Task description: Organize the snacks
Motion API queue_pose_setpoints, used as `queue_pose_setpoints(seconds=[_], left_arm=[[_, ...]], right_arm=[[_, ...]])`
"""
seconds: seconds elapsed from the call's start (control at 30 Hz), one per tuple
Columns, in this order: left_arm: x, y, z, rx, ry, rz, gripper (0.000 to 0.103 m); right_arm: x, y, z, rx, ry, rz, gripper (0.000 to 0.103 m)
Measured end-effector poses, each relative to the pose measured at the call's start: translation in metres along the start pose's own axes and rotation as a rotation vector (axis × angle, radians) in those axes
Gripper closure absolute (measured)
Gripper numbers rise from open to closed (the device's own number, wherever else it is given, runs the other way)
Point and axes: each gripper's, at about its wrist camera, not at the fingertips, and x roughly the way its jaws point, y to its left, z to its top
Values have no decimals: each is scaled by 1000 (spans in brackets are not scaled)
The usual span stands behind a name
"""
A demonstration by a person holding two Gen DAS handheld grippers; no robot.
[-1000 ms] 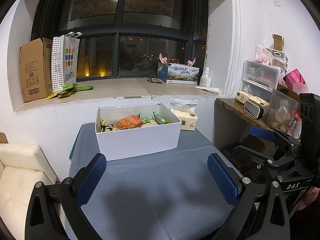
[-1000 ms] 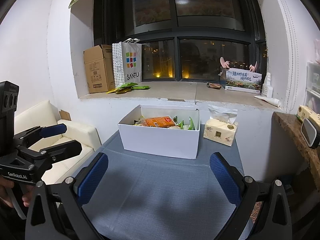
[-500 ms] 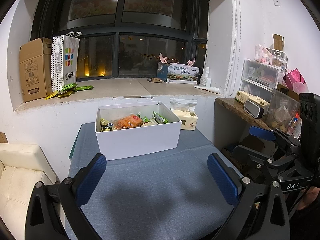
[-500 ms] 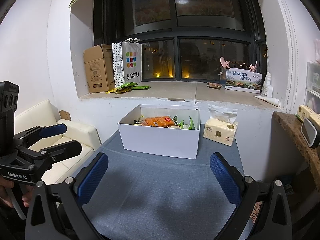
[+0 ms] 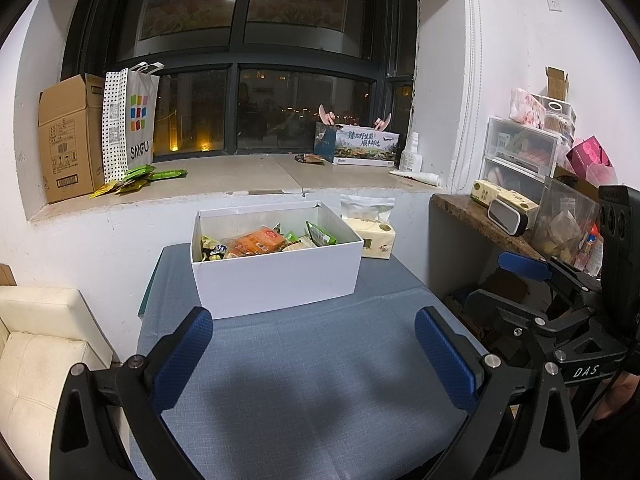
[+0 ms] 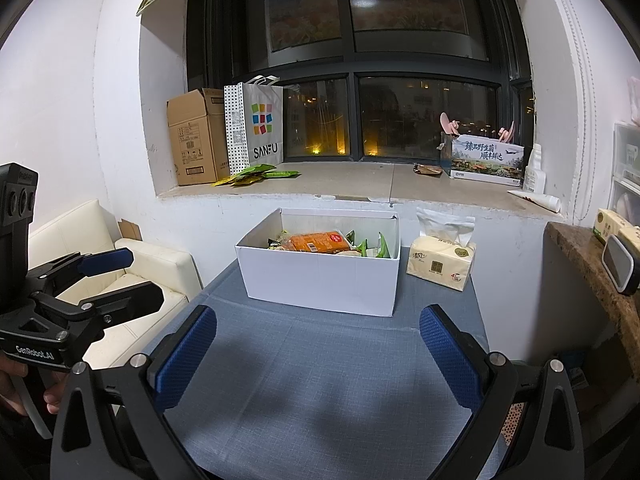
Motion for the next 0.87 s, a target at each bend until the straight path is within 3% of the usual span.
queue_pose_setpoints(seconds=[0.67,0.87], left_arm=[[0,1,1,3,5,3,0],[1,1,-1,9,4,-25,0]], right_arm=[[0,1,-2,-5,2,0,0],[1,1,-2,-4,2,1,0]])
